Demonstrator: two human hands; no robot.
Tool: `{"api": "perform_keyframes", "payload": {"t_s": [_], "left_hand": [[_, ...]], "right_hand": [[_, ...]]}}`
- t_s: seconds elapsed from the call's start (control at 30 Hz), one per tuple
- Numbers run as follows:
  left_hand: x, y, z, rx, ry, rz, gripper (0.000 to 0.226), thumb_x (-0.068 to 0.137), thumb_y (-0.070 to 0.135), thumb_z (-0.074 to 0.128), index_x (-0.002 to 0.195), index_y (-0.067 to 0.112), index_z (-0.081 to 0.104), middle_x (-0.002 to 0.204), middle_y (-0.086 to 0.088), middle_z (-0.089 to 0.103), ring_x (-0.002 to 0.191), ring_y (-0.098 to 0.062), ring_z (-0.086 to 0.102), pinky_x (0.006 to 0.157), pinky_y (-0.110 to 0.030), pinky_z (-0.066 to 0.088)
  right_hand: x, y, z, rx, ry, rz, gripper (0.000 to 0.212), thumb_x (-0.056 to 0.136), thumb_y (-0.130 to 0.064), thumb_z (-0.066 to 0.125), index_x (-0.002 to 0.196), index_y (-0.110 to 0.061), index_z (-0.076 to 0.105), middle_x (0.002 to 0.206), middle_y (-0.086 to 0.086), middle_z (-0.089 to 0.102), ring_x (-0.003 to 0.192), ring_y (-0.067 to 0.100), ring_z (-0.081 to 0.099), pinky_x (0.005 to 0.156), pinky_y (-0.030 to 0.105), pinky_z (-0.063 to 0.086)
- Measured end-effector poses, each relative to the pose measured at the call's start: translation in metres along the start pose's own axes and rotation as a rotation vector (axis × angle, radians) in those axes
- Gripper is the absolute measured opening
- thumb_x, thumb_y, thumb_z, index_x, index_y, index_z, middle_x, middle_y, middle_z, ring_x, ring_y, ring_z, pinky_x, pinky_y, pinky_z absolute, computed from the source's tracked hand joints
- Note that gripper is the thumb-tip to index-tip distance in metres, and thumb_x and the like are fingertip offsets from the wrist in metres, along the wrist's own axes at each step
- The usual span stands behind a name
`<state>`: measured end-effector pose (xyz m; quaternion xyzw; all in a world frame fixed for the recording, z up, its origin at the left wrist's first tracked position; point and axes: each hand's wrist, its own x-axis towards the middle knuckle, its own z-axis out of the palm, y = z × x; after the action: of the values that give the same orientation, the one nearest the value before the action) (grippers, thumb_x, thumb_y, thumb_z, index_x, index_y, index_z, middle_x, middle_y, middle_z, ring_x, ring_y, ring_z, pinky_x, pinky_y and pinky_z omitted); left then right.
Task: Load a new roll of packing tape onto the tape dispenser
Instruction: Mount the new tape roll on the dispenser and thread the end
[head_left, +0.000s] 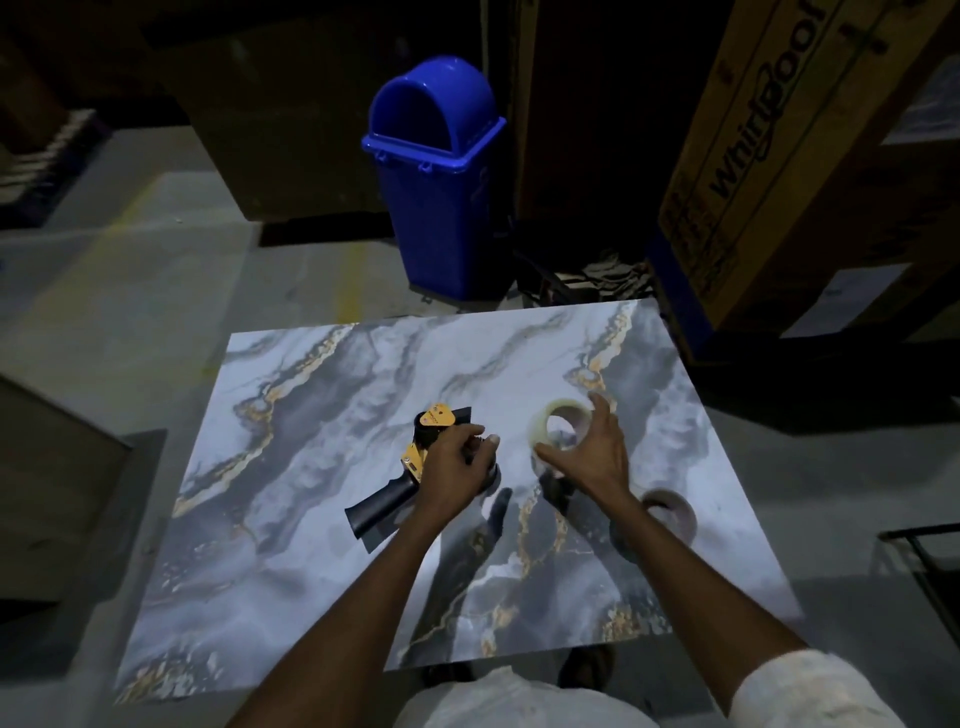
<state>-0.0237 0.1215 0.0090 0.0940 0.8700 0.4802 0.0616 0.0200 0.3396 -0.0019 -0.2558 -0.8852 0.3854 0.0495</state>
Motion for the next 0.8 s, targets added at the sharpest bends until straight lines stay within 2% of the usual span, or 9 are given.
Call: {"api": "perform_keyframes", "payload": {"t_s": [0.07, 0.17, 0.27, 0.33, 0.47, 0.53, 0.63, 0.73, 0.8], "left_hand": [[-0.001, 0.008, -0.002, -0.114, -0.049, -0.030, 0.035, 0.095, 0.050, 0.063, 0.103, 0.018, 0.074, 0.092, 0.000, 0.075, 0.086, -0.012, 0.069, 0.084, -0.039, 0.058], [-0.008, 0.018, -0.007, -0.360, -0.116, -0.110, 0.034, 0.097, 0.045, 0.064, 0.097, 0.012, 0.073, 0.083, -0.019, 0.071, 0.073, -0.020, 0.063, 0.071, -0.034, 0.052], [-0.008, 0.018, -0.012, -0.462, -0.125, -0.201, 0.050, 0.089, 0.057, 0.069, 0.098, 0.009, 0.073, 0.082, -0.015, 0.065, 0.073, -0.015, 0.056, 0.068, -0.035, 0.046], [-0.009, 0.018, -0.015, -0.492, -0.108, -0.234, 0.061, 0.082, 0.059, 0.076, 0.096, 0.000, 0.070, 0.075, -0.011, 0.059, 0.067, -0.017, 0.050, 0.065, -0.036, 0.041], [-0.016, 0.019, -0.021, -0.560, -0.075, -0.258, 0.026, 0.080, 0.032, 0.087, 0.093, 0.011, 0.079, 0.085, -0.013, 0.078, 0.073, -0.021, 0.070, 0.069, -0.037, 0.055], [-0.019, 0.019, -0.022, -0.553, -0.044, -0.229, 0.023, 0.078, 0.024, 0.089, 0.094, 0.011, 0.079, 0.084, -0.013, 0.078, 0.075, -0.023, 0.073, 0.069, -0.037, 0.059], [-0.024, 0.018, -0.020, -0.449, 0.009, -0.192, 0.031, 0.073, 0.030, 0.092, 0.094, 0.013, 0.078, 0.081, -0.005, 0.078, 0.074, -0.017, 0.075, 0.068, -0.035, 0.063], [-0.026, 0.021, -0.014, -0.307, 0.094, -0.132, 0.035, 0.069, 0.038, 0.093, 0.095, 0.019, 0.078, 0.079, 0.005, 0.078, 0.073, -0.008, 0.074, 0.067, -0.030, 0.063], [-0.027, 0.026, -0.010, -0.229, 0.141, -0.053, 0.034, 0.069, 0.039, 0.093, 0.094, 0.023, 0.077, 0.079, 0.009, 0.077, 0.073, -0.002, 0.073, 0.065, -0.023, 0.060]], "right_hand": [[-0.017, -0.014, 0.003, 0.081, -0.013, -0.061, 0.114, 0.062, -0.056, 0.087, 0.155, -0.027, 0.026, 0.154, 0.009, 0.043, 0.139, 0.032, 0.043, 0.101, 0.043, 0.046], [-0.036, -0.032, 0.006, 0.151, -0.024, -0.140, 0.110, 0.061, -0.062, 0.080, 0.153, -0.033, 0.027, 0.155, -0.001, 0.041, 0.140, 0.023, 0.043, 0.102, 0.041, 0.046], [-0.047, -0.041, 0.011, 0.156, -0.047, -0.217, 0.107, 0.066, -0.054, 0.085, 0.154, -0.032, 0.028, 0.156, -0.008, 0.039, 0.141, 0.018, 0.042, 0.105, 0.039, 0.047], [-0.054, -0.046, 0.012, 0.155, -0.059, -0.247, 0.106, 0.068, -0.052, 0.087, 0.154, -0.031, 0.029, 0.155, -0.011, 0.040, 0.141, 0.013, 0.042, 0.105, 0.032, 0.044], [-0.060, -0.050, 0.012, 0.219, -0.087, -0.269, 0.107, 0.068, -0.047, 0.090, 0.154, -0.028, 0.030, 0.155, -0.011, 0.042, 0.140, 0.008, 0.042, 0.108, 0.029, 0.043], [-0.060, -0.047, 0.010, 0.255, -0.159, -0.268, 0.113, 0.067, -0.048, 0.090, 0.157, -0.030, 0.024, 0.158, -0.010, 0.038, 0.143, 0.006, 0.039, 0.111, 0.031, 0.043], [-0.058, -0.046, 0.011, 0.407, -0.265, -0.120, 0.121, 0.064, -0.064, 0.081, 0.159, -0.040, 0.010, 0.164, -0.002, 0.026, 0.148, 0.013, 0.031, 0.112, 0.036, 0.039], [-0.051, -0.055, 0.019, 0.679, -0.304, 0.265, 0.130, 0.054, -0.083, 0.077, 0.157, -0.045, 0.008, 0.161, 0.011, 0.033, 0.138, 0.031, 0.046, 0.107, 0.053, 0.048], [-0.047, -0.064, 0.022, 0.784, -0.357, 0.452, 0.125, 0.058, -0.075, 0.082, 0.157, -0.044, 0.011, 0.153, 0.014, 0.043, 0.121, 0.032, 0.058, 0.092, 0.051, 0.058]]}}
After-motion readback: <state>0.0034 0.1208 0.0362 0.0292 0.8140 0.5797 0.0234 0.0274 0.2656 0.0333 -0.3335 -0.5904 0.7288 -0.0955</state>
